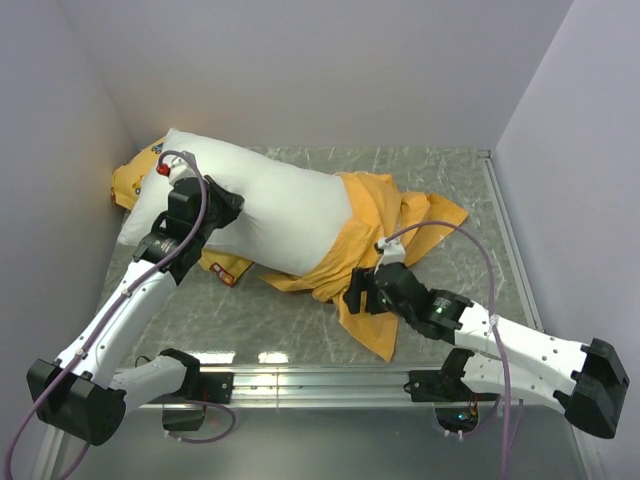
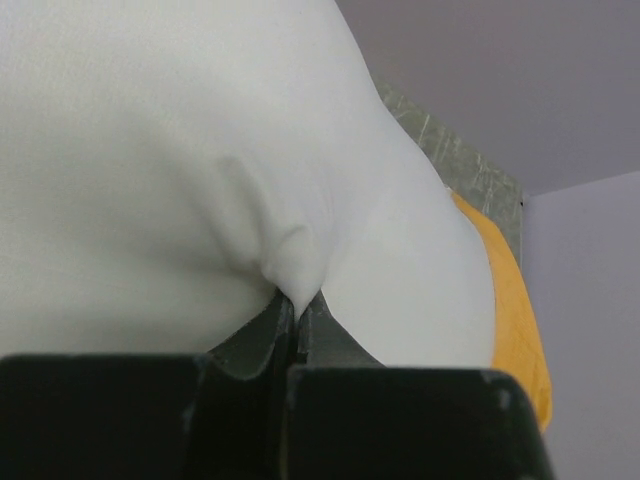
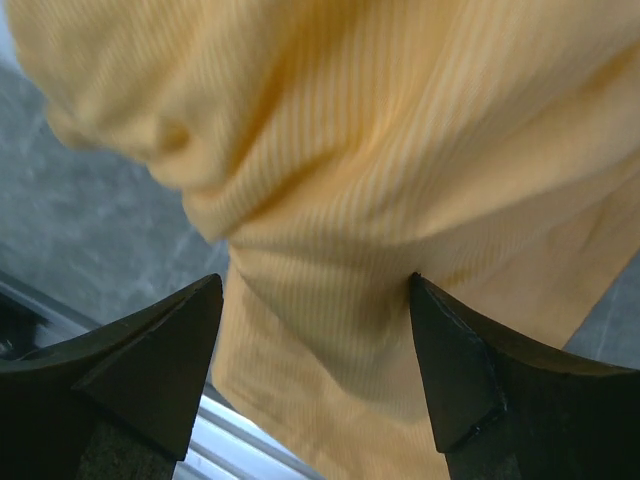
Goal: Remove the pillowcase from the pillow
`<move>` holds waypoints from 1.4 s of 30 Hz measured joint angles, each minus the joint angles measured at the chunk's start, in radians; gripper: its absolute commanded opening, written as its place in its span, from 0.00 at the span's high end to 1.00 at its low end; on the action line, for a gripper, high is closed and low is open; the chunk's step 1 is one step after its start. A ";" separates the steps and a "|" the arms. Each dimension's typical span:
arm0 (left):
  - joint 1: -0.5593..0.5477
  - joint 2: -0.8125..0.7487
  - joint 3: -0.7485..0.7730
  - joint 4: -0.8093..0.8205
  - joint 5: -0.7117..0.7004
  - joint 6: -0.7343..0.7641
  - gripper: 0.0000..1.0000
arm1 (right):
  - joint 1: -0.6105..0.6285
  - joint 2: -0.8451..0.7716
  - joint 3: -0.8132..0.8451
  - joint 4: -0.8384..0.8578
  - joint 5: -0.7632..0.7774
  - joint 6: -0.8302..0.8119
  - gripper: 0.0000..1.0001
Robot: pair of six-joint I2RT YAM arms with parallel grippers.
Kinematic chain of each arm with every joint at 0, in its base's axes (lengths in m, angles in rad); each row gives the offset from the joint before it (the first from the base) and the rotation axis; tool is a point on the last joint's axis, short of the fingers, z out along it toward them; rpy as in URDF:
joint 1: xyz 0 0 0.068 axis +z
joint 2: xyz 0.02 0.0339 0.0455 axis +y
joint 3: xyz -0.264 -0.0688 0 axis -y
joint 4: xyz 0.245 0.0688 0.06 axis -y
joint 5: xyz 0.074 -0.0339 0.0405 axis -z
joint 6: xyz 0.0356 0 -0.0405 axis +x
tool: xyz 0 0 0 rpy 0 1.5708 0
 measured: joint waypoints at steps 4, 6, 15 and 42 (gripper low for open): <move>0.000 0.012 0.022 -0.016 0.000 0.018 1.00 | 0.061 0.046 -0.019 0.006 0.062 0.046 0.36; 0.000 0.015 0.027 -0.019 0.000 0.024 1.00 | 0.061 0.076 -0.008 0.003 0.100 0.058 0.67; 0.003 0.075 0.154 -0.079 -0.011 0.078 0.99 | -0.079 0.006 0.085 -0.097 0.189 0.075 1.00; 0.225 0.116 0.191 -0.032 0.370 0.024 1.00 | -1.125 -0.020 0.322 -0.171 -0.451 0.009 0.94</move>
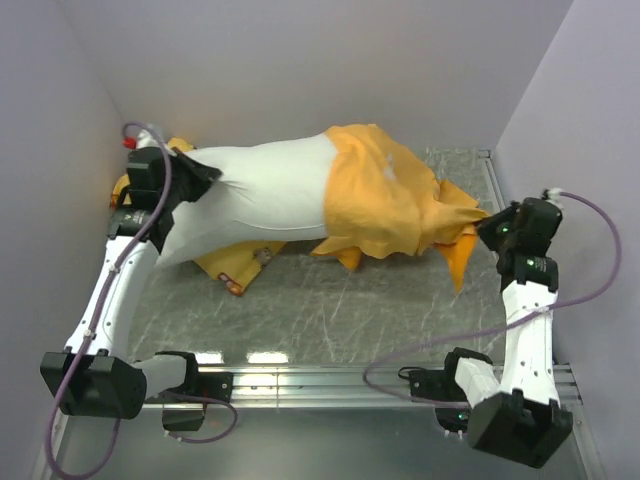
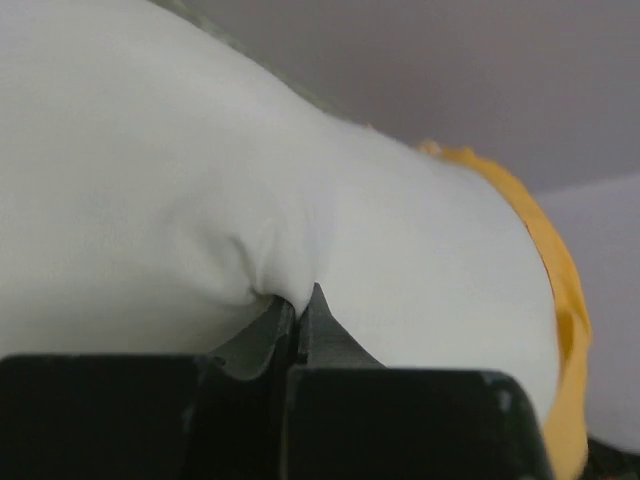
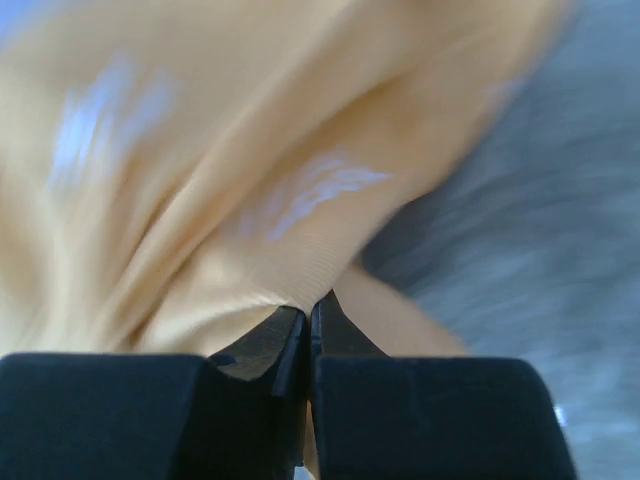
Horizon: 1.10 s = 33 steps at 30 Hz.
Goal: Remove the pillowcase from the pillow
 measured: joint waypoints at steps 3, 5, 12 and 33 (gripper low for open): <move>0.133 0.000 -0.006 0.006 -0.045 -0.002 1.00 | -0.135 0.050 0.000 0.015 0.113 -0.010 0.95; 0.189 -0.005 -0.017 0.021 -0.076 -0.002 0.99 | -0.164 0.076 -0.005 0.031 0.138 -0.011 0.95; 0.201 -0.010 -0.084 0.074 -0.031 -0.013 1.00 | -0.077 0.109 -0.050 0.087 0.133 -0.018 0.58; 0.201 -0.029 -0.143 0.142 0.000 -0.030 0.99 | 1.040 -0.098 -0.185 0.230 0.355 -0.219 0.18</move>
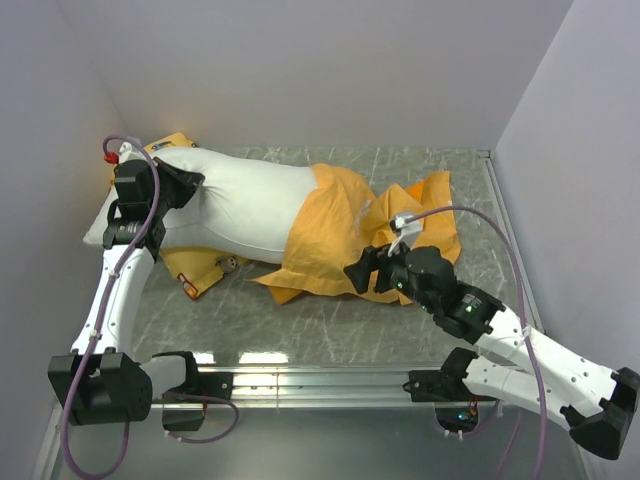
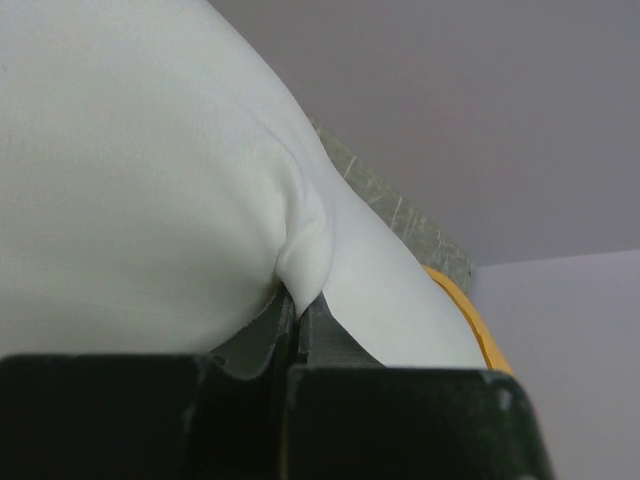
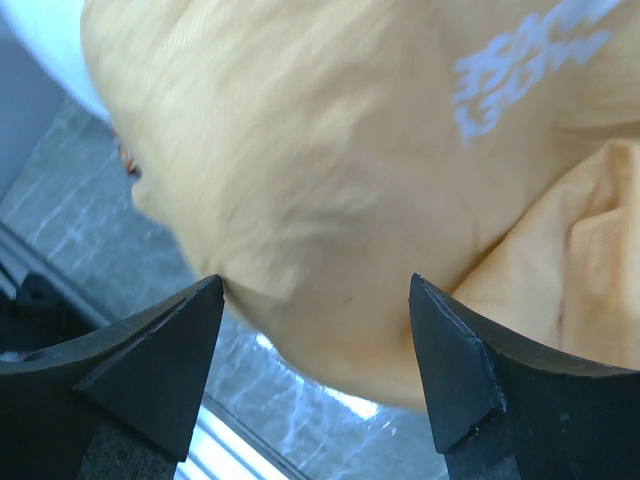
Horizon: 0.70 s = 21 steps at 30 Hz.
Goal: Remove the pillowcase from the pillow
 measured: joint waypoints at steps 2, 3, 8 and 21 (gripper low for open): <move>0.000 0.001 0.000 0.001 0.000 -0.002 0.99 | 0.058 -0.012 -0.029 0.003 0.028 0.010 0.18; 0.000 0.001 0.000 0.001 0.000 -0.003 0.99 | 0.084 -0.011 -0.042 0.003 0.043 0.014 0.18; 0.000 0.003 0.000 0.001 0.000 -0.005 0.99 | 0.144 0.001 -0.082 0.002 0.086 0.027 0.26; -0.002 0.010 0.012 -0.008 -0.001 -0.001 0.99 | 0.138 0.093 0.004 -0.147 0.324 0.044 1.00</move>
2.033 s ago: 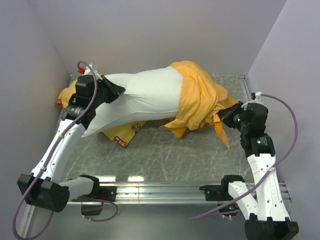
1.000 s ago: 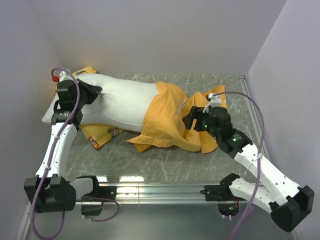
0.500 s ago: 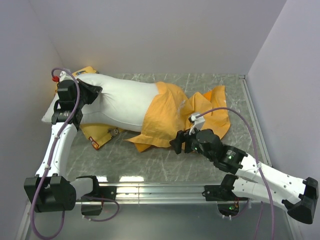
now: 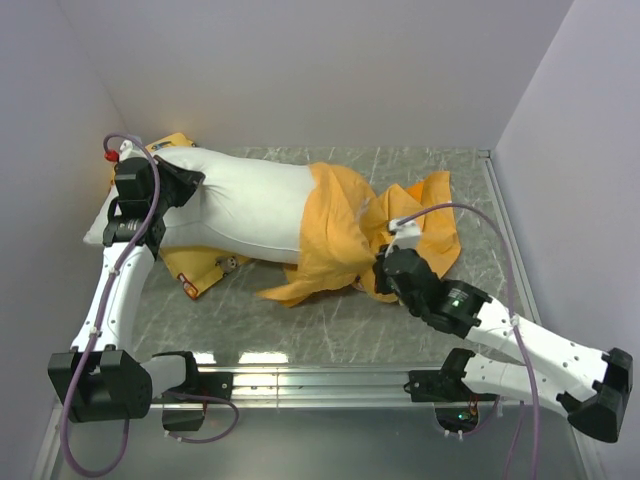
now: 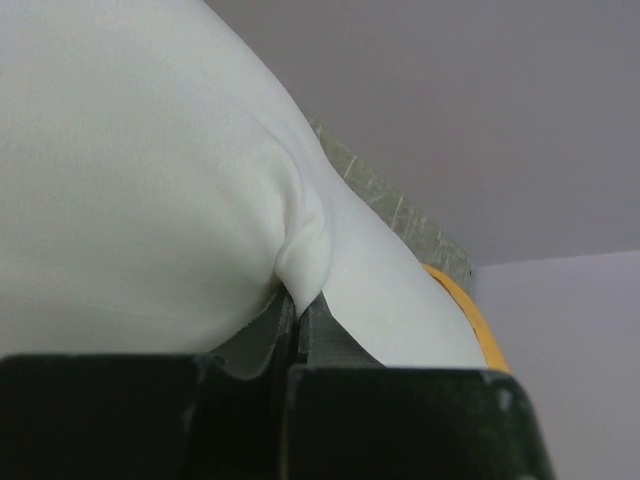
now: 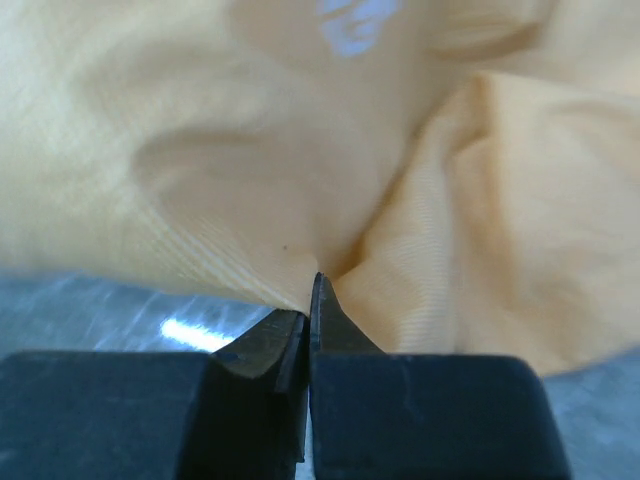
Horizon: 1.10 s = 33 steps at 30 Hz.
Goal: Remove the pillowcase from the pillow
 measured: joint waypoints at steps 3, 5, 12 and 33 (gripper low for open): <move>0.000 0.013 0.014 -0.001 -0.002 0.003 0.99 | -0.095 -0.042 0.070 -0.122 0.072 0.039 1.00; 0.000 0.019 0.019 -0.001 -0.003 0.003 1.00 | -0.180 -0.108 0.110 -0.189 0.110 0.064 1.00; 0.000 0.021 0.019 0.000 -0.002 0.003 1.00 | -0.307 -0.230 0.287 -0.342 0.220 0.107 1.00; 0.000 -0.014 0.034 -0.057 0.019 0.027 0.99 | -0.959 0.519 0.592 -0.151 -0.055 0.045 0.66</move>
